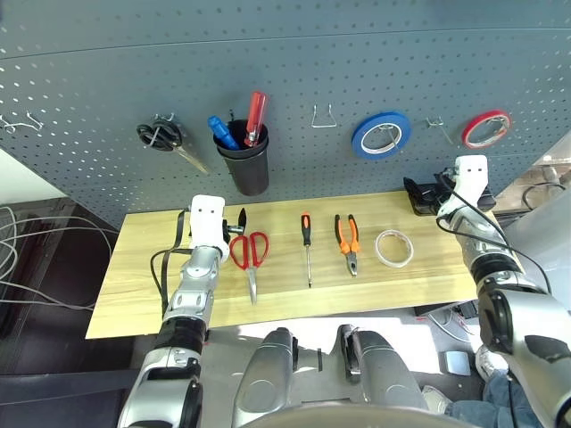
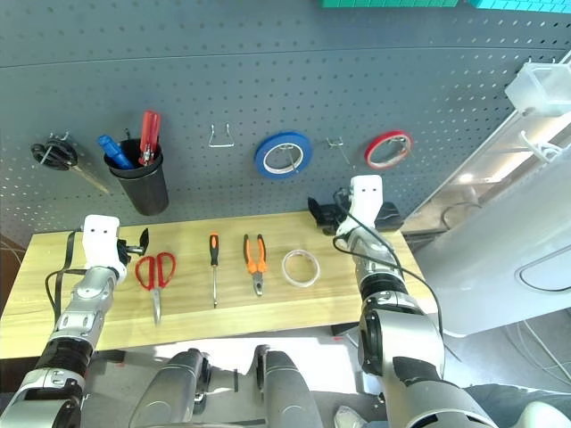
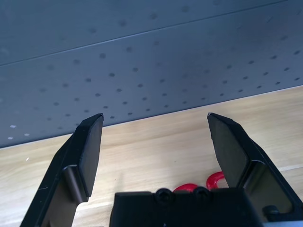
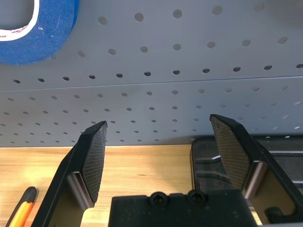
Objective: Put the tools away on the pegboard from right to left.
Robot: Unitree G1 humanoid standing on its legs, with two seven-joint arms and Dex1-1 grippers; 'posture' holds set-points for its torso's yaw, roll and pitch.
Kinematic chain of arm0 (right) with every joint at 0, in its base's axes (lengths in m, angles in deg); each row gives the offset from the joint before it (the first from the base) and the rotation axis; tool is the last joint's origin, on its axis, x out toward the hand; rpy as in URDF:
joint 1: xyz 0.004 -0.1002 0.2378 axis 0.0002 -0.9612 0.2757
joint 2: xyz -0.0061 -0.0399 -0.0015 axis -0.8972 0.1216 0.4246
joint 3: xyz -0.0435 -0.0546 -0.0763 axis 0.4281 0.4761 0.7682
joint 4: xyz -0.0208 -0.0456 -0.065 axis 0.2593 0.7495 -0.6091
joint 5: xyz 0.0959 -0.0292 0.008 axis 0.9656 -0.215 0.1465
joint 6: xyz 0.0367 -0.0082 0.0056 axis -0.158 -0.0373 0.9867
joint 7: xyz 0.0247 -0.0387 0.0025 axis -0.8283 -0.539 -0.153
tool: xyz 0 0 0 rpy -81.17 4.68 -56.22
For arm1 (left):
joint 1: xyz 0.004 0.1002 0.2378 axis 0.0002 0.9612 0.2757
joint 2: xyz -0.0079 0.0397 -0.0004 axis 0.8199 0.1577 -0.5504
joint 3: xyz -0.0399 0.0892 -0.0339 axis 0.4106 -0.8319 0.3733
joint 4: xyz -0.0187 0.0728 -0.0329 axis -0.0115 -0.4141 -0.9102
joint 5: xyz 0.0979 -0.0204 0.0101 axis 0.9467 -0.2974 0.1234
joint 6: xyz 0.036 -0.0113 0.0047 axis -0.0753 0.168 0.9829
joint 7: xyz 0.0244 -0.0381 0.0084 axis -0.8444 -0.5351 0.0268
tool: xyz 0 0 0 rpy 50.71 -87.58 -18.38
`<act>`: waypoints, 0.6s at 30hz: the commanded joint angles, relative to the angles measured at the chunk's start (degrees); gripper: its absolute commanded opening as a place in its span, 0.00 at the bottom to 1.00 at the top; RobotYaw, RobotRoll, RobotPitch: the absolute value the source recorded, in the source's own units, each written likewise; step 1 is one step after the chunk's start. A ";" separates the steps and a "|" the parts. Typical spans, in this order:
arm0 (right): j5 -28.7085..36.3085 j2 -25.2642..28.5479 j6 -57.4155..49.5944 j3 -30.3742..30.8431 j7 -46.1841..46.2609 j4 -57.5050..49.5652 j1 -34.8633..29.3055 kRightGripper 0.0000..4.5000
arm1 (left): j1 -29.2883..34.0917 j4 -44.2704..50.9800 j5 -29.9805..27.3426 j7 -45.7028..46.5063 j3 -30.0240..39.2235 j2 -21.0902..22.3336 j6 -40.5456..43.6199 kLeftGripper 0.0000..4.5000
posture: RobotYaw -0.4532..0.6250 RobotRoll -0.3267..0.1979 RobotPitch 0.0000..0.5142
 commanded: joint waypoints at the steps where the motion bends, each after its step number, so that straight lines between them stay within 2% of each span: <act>1: -0.71 0.47 -0.24 0.36 -1.19 1.29 0.08 0.99 | 1.37 -0.36 0.66 -0.26 0.07 0.74 1.12 1.00 | 0.44 0.62 0.36; 4: 0.17 0.77 -3.67 0.12 -3.99 0.93 -0.20 0.99 | 1.43 -0.37 -0.26 -3.16 -0.41 1.19 3.01 1.00 | 0.44 0.62 0.37; 7: 1.90 0.83 -12.36 -0.53 -6.53 -0.32 -0.40 0.99 | 1.30 3.26 -1.60 -8.47 -1.86 1.77 6.43 1.00 | 0.44 0.62 0.37; 10: 1.57 0.81 -26.13 1.55 -9.69 -3.02 -0.96 0.99 | 0.21 7.78 -2.81 -18.42 -6.62 2.54 12.02 1.00 | 0.45 0.62 0.37; 15: -2.23 0.93 -41.71 6.29 -6.11 -8.48 -2.63 0.99 | -2.74 14.77 -2.57 -29.66 -14.25 4.19 19.73 1.00 | 0.46 0.62 0.35; 18: -3.65 0.33 -47.70 8.54 -4.43 -11.44 -3.25 0.99 | -5.12 15.93 -0.62 -33.53 -18.93 4.55 19.16 1.00 | 0.46 0.62 0.36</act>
